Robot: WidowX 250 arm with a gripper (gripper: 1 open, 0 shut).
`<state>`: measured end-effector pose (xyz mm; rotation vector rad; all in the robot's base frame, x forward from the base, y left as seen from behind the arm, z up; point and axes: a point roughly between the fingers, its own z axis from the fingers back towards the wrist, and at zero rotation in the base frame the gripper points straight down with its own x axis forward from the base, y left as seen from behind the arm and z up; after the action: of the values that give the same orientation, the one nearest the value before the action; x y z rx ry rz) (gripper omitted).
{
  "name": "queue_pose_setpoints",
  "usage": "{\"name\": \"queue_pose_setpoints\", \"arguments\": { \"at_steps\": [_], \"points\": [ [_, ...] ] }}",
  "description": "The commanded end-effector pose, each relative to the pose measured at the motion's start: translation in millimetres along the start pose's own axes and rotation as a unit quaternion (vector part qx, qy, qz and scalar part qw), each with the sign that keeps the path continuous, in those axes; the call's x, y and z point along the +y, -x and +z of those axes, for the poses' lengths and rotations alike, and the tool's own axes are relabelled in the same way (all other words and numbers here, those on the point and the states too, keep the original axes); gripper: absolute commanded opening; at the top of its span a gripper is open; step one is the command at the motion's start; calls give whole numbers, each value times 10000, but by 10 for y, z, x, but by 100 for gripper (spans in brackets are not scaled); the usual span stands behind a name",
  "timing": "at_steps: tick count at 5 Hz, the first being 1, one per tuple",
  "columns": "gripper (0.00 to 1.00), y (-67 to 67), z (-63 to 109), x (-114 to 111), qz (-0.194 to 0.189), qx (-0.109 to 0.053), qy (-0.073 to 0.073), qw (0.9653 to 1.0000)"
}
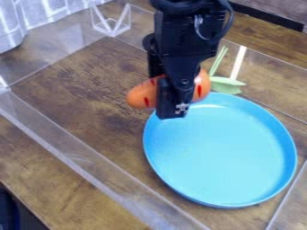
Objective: Put the carrot in the blue tray
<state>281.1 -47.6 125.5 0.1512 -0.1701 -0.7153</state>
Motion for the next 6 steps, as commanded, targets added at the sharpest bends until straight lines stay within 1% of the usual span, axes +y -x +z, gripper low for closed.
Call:
{"name": "queue_pose_setpoints", "arguments": {
  "at_steps": [1,2,3,5,6],
  "points": [
    [0,-1,220,19,142,-339,-279,9989],
    [0,13,251,-104,135,-430,-359,9983],
    [0,-18,239,-253,65,-484,-385,9981],
    [0,-119,77,-495,-156,-569,-380,9975],
    [0,-169,-43,-593,-276,-560,-350,9974]
  ]
}}
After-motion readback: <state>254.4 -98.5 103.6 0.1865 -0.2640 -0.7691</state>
